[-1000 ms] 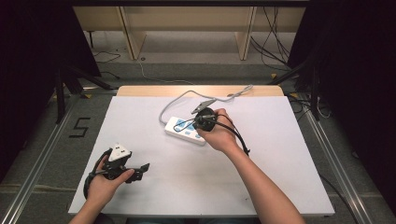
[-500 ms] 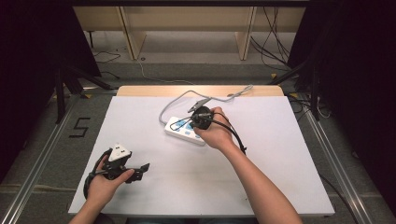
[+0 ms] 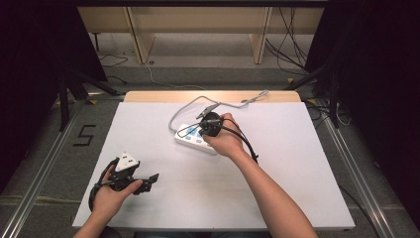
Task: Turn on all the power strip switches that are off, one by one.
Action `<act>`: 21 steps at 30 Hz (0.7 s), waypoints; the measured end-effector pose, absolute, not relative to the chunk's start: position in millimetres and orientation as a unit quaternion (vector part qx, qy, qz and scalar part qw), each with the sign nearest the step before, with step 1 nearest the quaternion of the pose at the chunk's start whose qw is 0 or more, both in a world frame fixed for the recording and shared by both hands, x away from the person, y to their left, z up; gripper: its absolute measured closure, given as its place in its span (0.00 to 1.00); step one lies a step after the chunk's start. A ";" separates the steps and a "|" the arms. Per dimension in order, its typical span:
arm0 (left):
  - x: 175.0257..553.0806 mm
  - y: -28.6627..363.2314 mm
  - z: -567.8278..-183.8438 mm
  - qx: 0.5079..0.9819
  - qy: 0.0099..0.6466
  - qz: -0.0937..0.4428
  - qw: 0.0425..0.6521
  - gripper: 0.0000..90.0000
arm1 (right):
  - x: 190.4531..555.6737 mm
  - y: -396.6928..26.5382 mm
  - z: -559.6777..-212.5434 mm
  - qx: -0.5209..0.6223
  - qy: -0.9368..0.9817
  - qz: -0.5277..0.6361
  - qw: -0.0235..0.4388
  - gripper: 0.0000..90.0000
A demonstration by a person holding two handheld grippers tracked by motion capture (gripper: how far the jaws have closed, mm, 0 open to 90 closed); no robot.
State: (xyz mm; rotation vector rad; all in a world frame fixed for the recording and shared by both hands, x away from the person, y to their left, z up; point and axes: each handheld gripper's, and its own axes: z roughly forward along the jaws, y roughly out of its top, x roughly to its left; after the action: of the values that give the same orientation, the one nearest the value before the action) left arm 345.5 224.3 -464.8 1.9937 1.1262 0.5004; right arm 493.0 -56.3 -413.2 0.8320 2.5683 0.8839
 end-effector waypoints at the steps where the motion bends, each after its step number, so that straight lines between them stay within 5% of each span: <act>1: 345.5 224.2 -464.8 0.783 0.444 0.196 0.390 0.17 | 493.6 -54.9 -413.5 0.290 0.894 0.309 0.149 1.00; 21: 345.6 224.2 -465.0 0.782 0.444 0.197 0.391 0.17 | 504.3 -34.5 -427.5 0.292 0.900 0.295 0.133 1.00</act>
State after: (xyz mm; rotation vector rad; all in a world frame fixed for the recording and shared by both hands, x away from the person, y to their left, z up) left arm 345.6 224.2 -465.0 1.9874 1.1271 0.5001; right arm 504.3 -34.5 -427.5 0.8476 2.6090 0.8565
